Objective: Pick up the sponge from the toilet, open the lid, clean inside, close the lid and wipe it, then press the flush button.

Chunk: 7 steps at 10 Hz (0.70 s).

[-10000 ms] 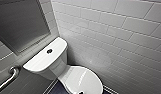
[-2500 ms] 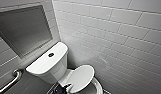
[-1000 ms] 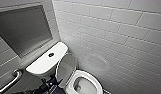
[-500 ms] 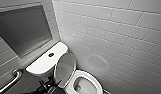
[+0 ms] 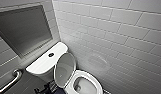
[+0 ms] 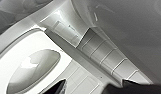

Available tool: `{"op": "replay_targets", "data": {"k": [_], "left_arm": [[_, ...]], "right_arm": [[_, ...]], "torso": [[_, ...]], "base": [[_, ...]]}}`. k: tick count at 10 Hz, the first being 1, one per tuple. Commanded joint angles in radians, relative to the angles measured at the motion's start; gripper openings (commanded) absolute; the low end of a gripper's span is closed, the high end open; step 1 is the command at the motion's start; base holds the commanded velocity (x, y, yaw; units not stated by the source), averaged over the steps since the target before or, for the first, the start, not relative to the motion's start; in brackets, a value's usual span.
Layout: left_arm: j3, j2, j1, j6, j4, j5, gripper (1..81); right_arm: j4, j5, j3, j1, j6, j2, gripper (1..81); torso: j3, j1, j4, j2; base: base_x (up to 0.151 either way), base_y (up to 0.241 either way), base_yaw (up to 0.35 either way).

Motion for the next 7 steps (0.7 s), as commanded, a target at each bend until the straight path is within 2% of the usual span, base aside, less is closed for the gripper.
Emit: {"op": "replay_targets", "data": {"k": [1,2,3,4,7], "left_arm": [[0.040,-0.075,-0.042,0.005,0.107,-0.007,81.1],[0.037,-0.080,-0.028,0.014,0.142,-0.005,81.1],[0.006,-0.059,-0.006,0.062,0.259,-0.002,81.1],[-0.077,-0.014,0.030,0.132,0.462,-0.001,81.1],[-0.277,0.067,0.133,0.140,1.072,0.004,81.1]], "right_arm": [[-0.009,-0.055,-0.004,-0.036,0.001,-0.007,1.0],[-0.008,-0.052,-0.004,-0.038,0.001,-0.007,1.0],[-0.008,-0.049,-0.004,-0.038,0.003,-0.008,1.0],[-0.009,-0.047,-0.004,-0.036,0.001,-0.010,1.0],[-0.015,-0.047,-0.004,-0.030,-0.004,-0.010,1.0]], "torso": [[0.000,0.000,0.000,0.000],[0.000,0.000,0.000,0.000],[0.000,0.000,0.000,0.000],[0.000,0.000,0.000,0.000],[0.000,0.000,0.000,0.000]], "base": [[0.000,0.000,0.000],[0.000,0.000,0.000],[0.000,0.000,0.000],[0.000,0.000,0.000],[0.000,0.000,0.000]]}}
